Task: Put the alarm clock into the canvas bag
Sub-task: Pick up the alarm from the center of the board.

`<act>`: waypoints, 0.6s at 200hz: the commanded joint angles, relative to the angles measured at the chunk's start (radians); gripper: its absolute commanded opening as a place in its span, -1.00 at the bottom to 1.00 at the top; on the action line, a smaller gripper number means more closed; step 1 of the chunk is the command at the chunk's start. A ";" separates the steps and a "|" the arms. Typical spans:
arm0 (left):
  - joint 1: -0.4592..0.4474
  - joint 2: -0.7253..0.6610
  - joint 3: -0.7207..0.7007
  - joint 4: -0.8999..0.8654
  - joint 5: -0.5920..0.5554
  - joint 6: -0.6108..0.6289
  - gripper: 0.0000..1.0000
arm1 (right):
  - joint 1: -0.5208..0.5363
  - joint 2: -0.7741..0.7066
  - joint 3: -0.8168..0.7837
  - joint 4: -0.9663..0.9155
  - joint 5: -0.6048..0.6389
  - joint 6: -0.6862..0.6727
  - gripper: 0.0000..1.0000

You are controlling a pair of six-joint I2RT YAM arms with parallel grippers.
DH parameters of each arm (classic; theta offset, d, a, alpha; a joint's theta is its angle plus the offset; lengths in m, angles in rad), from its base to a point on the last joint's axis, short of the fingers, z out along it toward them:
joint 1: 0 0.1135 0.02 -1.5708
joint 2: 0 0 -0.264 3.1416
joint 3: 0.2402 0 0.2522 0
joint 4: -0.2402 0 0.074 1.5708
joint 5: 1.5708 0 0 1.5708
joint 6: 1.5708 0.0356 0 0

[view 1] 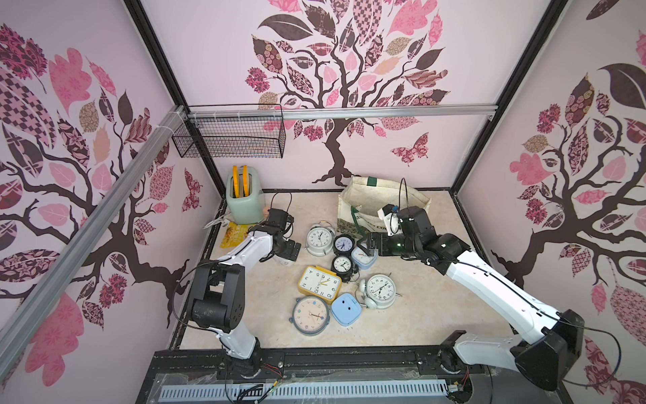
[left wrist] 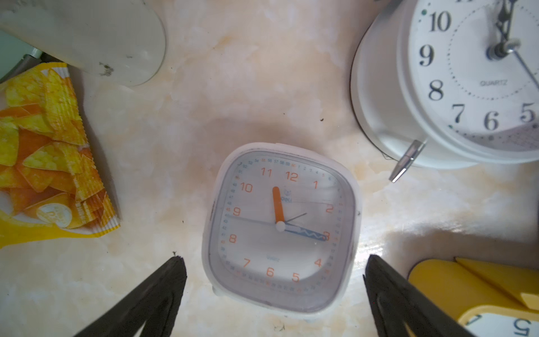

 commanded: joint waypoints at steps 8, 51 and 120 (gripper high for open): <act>0.018 0.051 0.046 -0.002 0.098 0.082 0.96 | 0.017 -0.042 -0.010 -0.020 -0.016 -0.015 1.00; 0.018 0.085 0.042 0.031 0.098 0.078 0.96 | 0.020 -0.045 -0.011 -0.022 -0.024 -0.010 1.00; -0.004 0.098 0.023 0.060 0.054 0.041 0.96 | 0.019 -0.025 -0.004 -0.014 -0.026 -0.004 1.00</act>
